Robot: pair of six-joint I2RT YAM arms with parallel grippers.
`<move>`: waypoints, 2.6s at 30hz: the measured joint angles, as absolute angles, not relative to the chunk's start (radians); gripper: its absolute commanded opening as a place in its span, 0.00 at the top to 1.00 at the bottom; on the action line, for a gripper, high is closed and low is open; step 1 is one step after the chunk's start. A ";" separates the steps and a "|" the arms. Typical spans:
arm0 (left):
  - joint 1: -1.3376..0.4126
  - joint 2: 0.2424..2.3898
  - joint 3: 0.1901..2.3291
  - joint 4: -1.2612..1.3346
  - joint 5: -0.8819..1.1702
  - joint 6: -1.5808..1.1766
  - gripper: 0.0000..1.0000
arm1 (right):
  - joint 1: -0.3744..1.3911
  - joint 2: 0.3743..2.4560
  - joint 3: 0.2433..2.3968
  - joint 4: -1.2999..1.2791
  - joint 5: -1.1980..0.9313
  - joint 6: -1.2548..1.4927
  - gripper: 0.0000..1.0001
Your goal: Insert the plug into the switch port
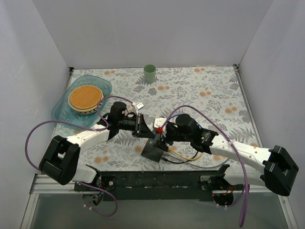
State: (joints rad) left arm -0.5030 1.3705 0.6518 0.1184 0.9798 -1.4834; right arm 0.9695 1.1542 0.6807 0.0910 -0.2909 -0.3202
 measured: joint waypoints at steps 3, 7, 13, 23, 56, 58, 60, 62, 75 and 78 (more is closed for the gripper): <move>-0.505 1.365 0.662 0.071 0.989 -1.445 1.00 | 0.970 1.154 0.690 0.080 -0.292 -0.322 0.54; -0.508 1.355 0.674 0.019 0.999 -1.399 1.00 | 0.970 1.168 0.711 0.062 -0.295 -0.323 0.52; -0.508 1.334 0.685 -0.030 1.000 -1.359 1.00 | 0.970 1.175 0.719 0.055 -0.315 -0.325 0.61; -0.507 1.304 0.703 -0.064 0.976 -1.340 1.00 | 0.968 1.175 0.724 0.057 -0.344 -0.342 0.88; -0.537 0.923 0.765 -0.130 0.695 -1.070 0.38 | 0.836 1.118 0.738 -0.041 -0.617 -0.230 0.99; -0.567 0.923 0.765 -0.135 0.684 -1.045 0.40 | 0.817 1.118 0.738 -0.049 -0.667 -0.213 0.99; -0.600 0.924 0.765 -0.138 0.674 -1.028 0.42 | 0.804 1.116 0.738 -0.050 -0.702 -0.199 0.99; -0.645 0.926 0.765 -0.141 0.659 -1.010 0.44 | 0.788 1.110 0.738 -0.049 -0.727 -0.182 0.99; -0.797 1.010 0.767 -0.194 0.484 -0.965 0.70 | 0.727 1.105 0.739 -0.041 -0.783 -0.130 0.99; -0.799 1.010 0.767 -0.194 0.463 -0.967 0.84 | 0.726 1.098 0.739 -0.027 -0.793 -0.125 0.99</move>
